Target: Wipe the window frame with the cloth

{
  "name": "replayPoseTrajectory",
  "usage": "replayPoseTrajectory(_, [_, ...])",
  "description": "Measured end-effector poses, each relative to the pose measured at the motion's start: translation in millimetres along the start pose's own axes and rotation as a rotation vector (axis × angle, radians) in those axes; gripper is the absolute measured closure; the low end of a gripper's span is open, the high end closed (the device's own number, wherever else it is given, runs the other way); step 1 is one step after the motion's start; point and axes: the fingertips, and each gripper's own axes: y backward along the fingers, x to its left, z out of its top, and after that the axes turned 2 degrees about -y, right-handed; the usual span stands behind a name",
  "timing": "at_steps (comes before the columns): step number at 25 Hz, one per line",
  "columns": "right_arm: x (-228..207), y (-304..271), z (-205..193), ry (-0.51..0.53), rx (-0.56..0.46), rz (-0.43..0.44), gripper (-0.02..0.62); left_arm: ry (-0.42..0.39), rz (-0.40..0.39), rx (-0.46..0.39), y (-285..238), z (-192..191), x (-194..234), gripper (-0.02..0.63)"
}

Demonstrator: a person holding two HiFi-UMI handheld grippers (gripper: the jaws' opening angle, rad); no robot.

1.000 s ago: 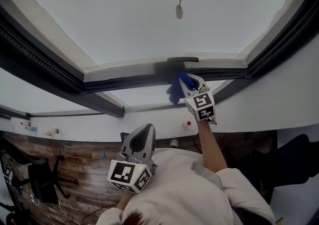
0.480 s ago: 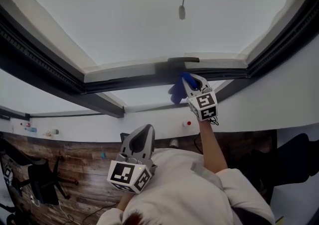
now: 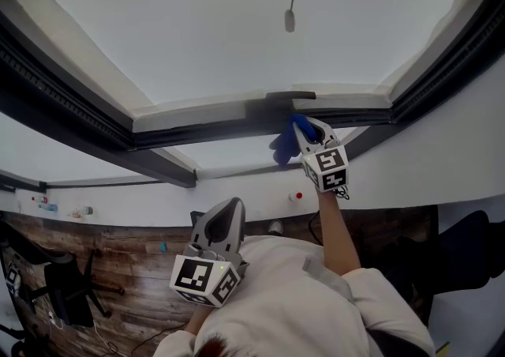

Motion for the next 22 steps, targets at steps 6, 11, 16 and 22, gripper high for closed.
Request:
replayPoseTrajectory(6, [-4, 2, 0, -0.006, 0.0, -0.008, 0.545, -0.001, -0.004, 0.001, -1, 1, 0, 0.601])
replayPoseTrajectory(11, [-9, 3, -2, -0.011, 0.004, -0.018, 0.545, -0.002, -0.003, 0.0, -2, 2, 1, 0.601])
replayPoseTrajectory(16, [-12, 6, -3, -0.016, 0.003, -0.026, 0.545, -0.002, -0.004, 0.002, -2, 1, 0, 0.601])
replayPoseTrajectory(22, [-16, 7, -4, -0.018, 0.002, -0.026, 0.545, -0.004, -0.008, 0.004, -4, 1, -2, 0.601])
